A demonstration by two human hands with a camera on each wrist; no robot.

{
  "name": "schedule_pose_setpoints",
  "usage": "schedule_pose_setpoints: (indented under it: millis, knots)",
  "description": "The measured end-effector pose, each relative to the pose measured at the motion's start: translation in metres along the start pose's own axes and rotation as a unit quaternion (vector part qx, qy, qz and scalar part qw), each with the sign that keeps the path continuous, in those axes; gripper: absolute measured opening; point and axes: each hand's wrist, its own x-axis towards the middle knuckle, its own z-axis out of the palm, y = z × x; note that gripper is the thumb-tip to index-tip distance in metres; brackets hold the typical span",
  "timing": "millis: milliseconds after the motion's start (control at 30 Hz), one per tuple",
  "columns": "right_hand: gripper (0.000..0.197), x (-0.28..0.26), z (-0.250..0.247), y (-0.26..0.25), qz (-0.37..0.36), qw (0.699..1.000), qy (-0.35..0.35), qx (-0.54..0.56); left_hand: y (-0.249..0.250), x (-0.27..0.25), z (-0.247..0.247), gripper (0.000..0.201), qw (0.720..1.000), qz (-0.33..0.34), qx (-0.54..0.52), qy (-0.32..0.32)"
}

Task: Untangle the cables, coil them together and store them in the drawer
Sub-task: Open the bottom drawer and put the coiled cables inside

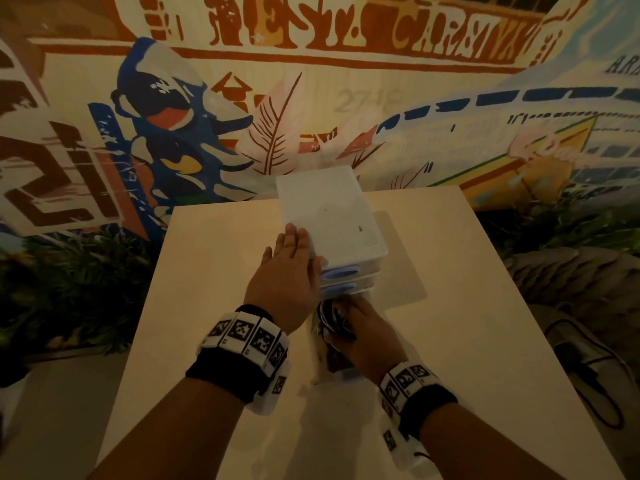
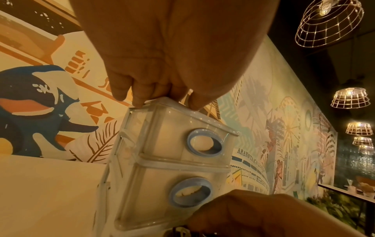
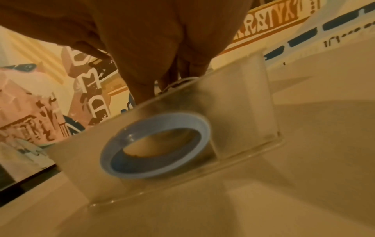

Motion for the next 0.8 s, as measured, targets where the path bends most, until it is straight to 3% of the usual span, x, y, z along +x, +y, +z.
schedule_pose_setpoints:
  millis: [167,300,500,667,733,800]
  knots:
    - [0.067,-0.015,-0.001,-0.002,-0.044,0.998,0.032,-0.021,0.0,0.0,-0.001,0.063,1.0,-0.001,0.021,-0.008]
    - [0.075,-0.025,0.001,0.001,-0.08,0.983,-0.073,-0.147,0.001,-0.001,-0.001,0.062,1.0,-0.002,0.022,-0.01]
    - [0.075,-0.01,0.005,-0.002,-0.079,0.953,-0.15,-0.253,0.001,0.0,-0.002,0.062,0.999,-0.001,0.032,-0.009]
    - [0.115,0.004,-0.002,-0.005,-0.07,0.966,-0.145,-0.202,-0.001,-0.002,-0.004,0.062,0.999,0.001,0.043,-0.013]
    - [0.11,0.001,-0.008,-0.007,-0.048,0.978,-0.11,-0.17,-0.001,0.0,-0.003,0.062,0.999,0.002,0.049,-0.01]
    - [0.085,-0.004,-0.017,-0.01,-0.034,0.987,-0.064,-0.145,-0.001,0.0,-0.003,0.062,0.999,0.002,0.048,-0.014]
